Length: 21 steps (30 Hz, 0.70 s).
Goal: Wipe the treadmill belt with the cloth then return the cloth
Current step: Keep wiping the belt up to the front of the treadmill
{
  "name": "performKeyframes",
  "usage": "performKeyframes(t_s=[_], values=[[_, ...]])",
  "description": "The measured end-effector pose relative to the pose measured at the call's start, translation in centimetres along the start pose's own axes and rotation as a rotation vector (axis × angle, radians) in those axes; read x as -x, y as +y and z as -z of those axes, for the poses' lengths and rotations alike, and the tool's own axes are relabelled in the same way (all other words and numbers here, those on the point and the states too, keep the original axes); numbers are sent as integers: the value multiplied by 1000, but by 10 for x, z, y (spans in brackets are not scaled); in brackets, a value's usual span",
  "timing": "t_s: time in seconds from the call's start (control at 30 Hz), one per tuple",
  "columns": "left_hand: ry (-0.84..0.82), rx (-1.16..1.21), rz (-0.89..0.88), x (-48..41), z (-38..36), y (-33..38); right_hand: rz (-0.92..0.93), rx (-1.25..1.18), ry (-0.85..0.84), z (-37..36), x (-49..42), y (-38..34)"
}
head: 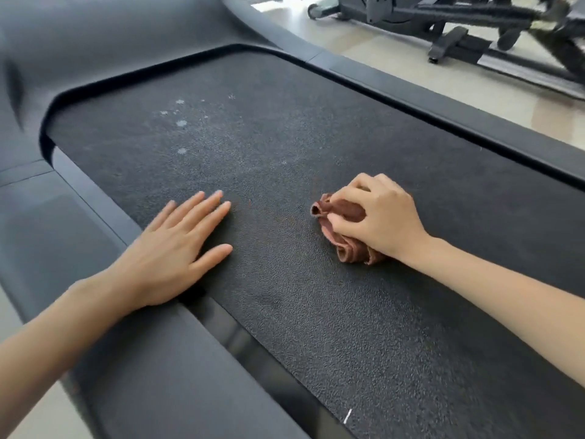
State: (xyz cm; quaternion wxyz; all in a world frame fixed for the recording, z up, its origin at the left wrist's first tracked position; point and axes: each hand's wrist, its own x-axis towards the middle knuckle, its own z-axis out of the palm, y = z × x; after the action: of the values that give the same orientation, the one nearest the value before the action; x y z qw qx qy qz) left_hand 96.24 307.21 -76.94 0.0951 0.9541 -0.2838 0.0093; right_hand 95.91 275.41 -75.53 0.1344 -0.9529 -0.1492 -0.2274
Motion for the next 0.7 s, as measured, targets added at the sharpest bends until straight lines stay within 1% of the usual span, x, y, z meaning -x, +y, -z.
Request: performKeyframes(t_s=[0.07,0.13,0.23,0.27,0.33,0.37,0.43,0.6,0.7], values=[[-7,36,66,1,4,-10,-75,32,0,-5,-18,10],[-8,28,62,2,4,-10,-227,110,0,-15,-49,29],[11,34,48,1,4,-5,-467,234,-42,-28,-96,53],[16,44,53,1,5,-4,-523,264,-45,-32,-107,54],[30,52,66,1,5,-4,-565,305,-44,-43,-121,48],[36,54,70,1,5,-3,-553,310,-37,-47,-124,40],[45,62,73,1,5,-2,-470,282,-22,-53,-123,20],[60,77,90,0,7,-5,-155,160,-2,-59,-89,-52],[52,82,101,2,8,-4,8,49,6,-41,-45,-85]])
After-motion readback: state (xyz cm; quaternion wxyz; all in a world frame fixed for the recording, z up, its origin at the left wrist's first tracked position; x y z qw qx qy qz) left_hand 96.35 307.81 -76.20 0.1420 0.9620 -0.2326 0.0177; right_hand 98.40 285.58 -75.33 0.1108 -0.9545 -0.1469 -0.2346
